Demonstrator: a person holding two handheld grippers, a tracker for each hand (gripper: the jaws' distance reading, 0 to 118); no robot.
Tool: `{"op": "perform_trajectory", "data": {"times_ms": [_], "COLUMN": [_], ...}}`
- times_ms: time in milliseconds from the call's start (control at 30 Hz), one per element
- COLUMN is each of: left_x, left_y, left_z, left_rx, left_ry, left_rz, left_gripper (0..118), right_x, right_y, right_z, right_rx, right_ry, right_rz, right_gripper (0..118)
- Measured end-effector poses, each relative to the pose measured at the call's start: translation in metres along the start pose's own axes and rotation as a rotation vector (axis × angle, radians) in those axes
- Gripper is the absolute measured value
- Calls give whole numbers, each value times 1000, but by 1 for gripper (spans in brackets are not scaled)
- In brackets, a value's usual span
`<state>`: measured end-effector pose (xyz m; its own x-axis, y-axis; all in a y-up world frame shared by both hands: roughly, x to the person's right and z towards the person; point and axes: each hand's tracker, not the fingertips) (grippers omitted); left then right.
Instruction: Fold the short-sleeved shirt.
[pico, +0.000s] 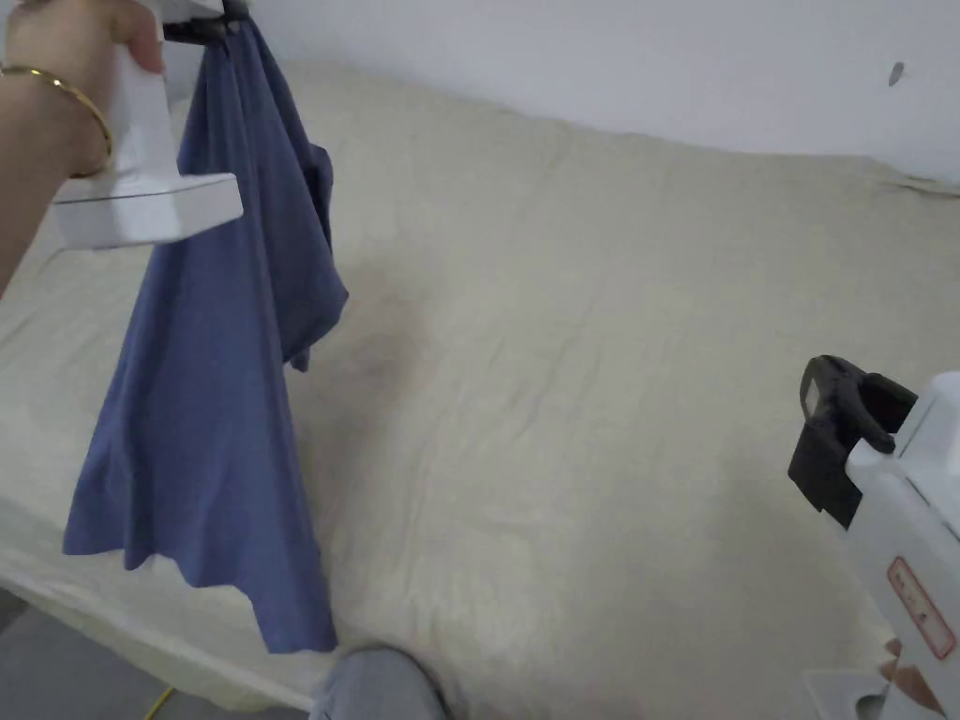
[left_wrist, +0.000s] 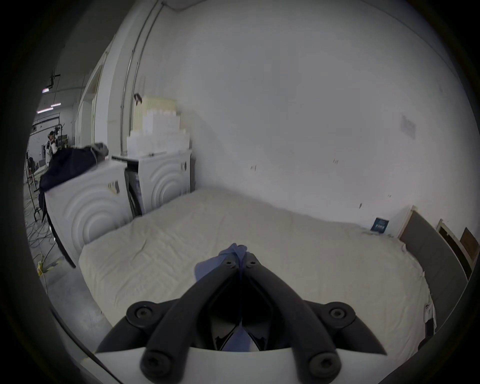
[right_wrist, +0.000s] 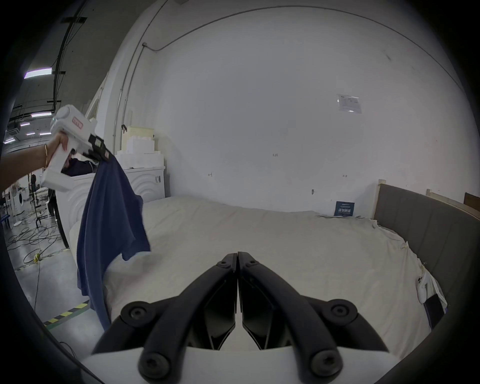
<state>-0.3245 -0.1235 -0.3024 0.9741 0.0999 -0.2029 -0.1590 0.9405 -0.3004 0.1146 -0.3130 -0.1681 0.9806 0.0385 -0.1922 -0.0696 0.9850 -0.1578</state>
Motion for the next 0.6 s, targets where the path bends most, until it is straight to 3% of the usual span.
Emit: {"op": "perform_trajectory", "data": {"times_ms": [100, 300, 600], "left_x": [29, 79, 214], "left_y": [27, 66, 9], "left_z": [31, 16, -22], "left_rx": [61, 140, 75], "left_ry": [-24, -108, -393], "left_rz": [-48, -125, -237], "left_gripper": [0, 0, 0], "right_x": [14, 36, 80], "right_y": [4, 7, -2], "right_z": [11, 50, 83], "right_rx": [19, 42, 22], "right_ry": [-39, -124, -273], "right_rz": [-21, -52, -96], "right_gripper": [0, 0, 0]}}
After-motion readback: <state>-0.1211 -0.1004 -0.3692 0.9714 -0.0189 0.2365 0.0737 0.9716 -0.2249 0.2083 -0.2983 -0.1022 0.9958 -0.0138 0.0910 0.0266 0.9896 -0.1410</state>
